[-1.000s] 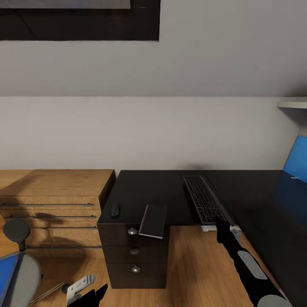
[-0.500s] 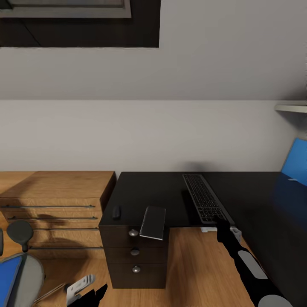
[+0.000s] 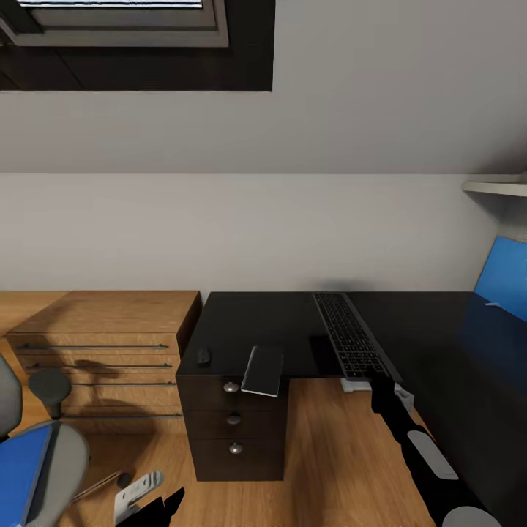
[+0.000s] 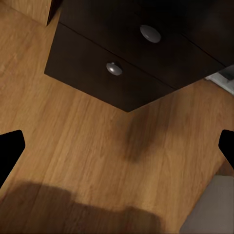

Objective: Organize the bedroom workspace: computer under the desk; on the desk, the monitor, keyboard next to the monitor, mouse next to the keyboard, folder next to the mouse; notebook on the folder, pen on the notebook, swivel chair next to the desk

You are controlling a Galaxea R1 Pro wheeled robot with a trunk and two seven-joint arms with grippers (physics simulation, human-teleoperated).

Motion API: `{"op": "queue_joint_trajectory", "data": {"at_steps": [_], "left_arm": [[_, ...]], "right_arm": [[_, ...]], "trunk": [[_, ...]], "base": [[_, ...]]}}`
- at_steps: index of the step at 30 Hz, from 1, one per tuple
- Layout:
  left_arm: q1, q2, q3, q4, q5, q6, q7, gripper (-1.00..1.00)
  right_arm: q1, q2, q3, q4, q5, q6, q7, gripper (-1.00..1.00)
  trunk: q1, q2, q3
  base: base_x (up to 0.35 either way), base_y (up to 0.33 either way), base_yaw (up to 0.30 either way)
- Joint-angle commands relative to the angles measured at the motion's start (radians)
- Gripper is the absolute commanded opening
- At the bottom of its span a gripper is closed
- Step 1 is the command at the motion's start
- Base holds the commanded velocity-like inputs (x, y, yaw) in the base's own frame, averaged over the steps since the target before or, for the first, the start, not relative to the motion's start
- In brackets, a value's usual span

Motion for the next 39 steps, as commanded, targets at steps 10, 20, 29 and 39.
{"op": "queue_joint_trajectory", "data": {"at_steps": [10, 20, 29, 39], "left_arm": [[0.000, 0.001, -0.004, 0.022, 0.011, 0.002, 0.005, 1.00], [0.000, -0.001, -0.004, 0.023, 0.011, 0.002, 0.006, 1.00], [0.000, -0.001, -0.005, 0.023, 0.011, 0.002, 0.006, 1.00], [0.000, -0.001, -0.005, 0.023, 0.011, 0.002, 0.006, 1.00]], "right_arm": [[-0.001, 0.002, -0.004, 0.000, -0.010, 0.008, 0.035, -1.00], [0.000, 0.001, -0.002, 0.002, -0.010, 0.010, 0.031, -1.00], [0.000, 0.001, 0.002, -0.001, -0.011, 0.012, 0.037, -1.00], [-0.001, 0.000, 0.020, -0.002, -0.010, 0.011, 0.038, -1.00]], "trunk": [[0.000, -0.001, -0.001], [0.000, -0.001, -0.001], [0.000, -0.001, -0.001], [0.000, -0.001, -0.001]], "base": [[-0.069, 0.047, -0.043], [-0.320, -0.058, -0.075], [-0.329, -0.128, -0.001], [-0.324, -0.172, 0.000]]}}
